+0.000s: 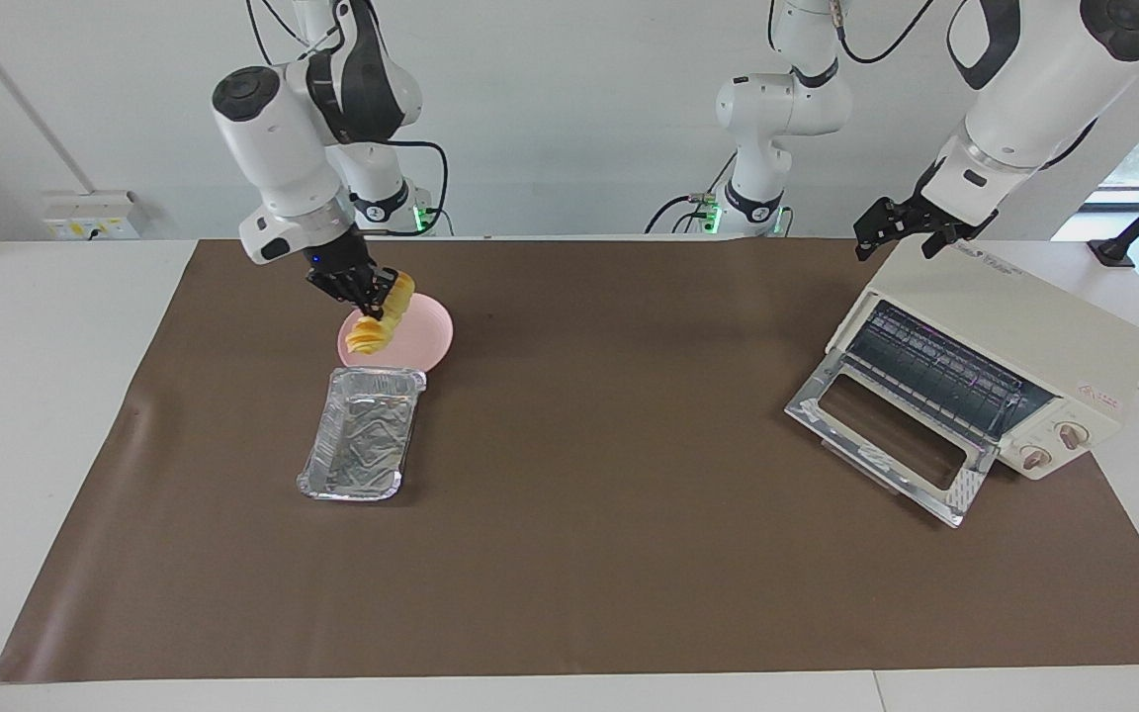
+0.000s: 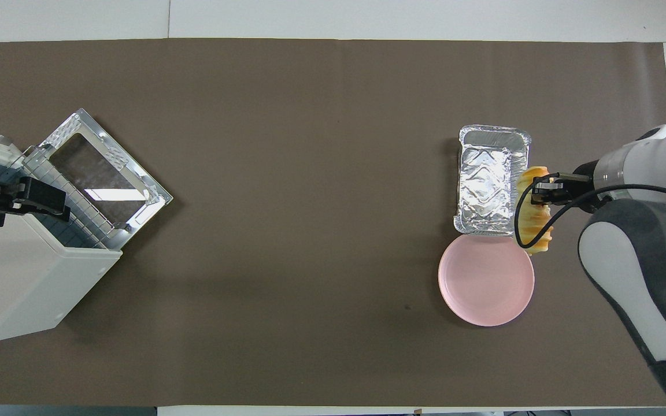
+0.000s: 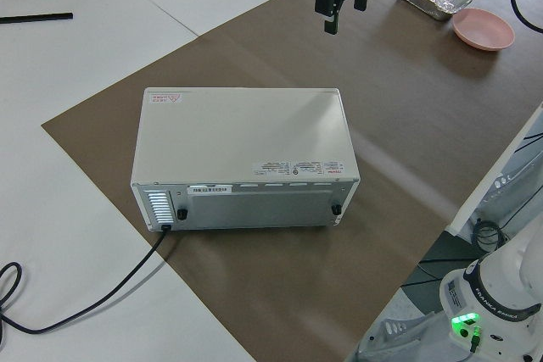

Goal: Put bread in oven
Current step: 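Grasp the bread with the right gripper and lift it into the foil tray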

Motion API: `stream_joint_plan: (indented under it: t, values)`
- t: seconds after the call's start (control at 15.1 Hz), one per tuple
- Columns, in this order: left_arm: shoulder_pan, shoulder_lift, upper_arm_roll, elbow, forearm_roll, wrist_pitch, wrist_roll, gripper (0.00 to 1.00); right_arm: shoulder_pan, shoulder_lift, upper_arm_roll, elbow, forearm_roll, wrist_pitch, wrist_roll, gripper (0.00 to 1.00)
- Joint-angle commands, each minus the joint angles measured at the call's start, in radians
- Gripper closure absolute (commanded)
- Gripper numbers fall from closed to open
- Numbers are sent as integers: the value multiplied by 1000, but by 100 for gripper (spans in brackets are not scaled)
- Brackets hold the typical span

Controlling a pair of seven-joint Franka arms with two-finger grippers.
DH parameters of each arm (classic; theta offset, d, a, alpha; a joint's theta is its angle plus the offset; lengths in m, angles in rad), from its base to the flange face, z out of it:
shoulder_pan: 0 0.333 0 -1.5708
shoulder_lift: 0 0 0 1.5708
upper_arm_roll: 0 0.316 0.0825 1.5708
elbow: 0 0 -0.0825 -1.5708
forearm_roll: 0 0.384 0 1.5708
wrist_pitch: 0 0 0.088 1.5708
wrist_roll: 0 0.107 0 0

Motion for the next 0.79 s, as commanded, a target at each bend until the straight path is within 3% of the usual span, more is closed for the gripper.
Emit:
stream_joint_plan:
  t: [0.0,0.26,0.73]
  values:
    - [10,-16,-8,-13,14,14,3,0,5,118,13,80,0,64,-26,100]
    - [10,-16,-8,-13,14,14,3,0,27,181,16,86,-2,162,-25,100]
    - [10,-16,-8,-13,14,14,3,0,51,243,16,53,-2,234,-20,100]
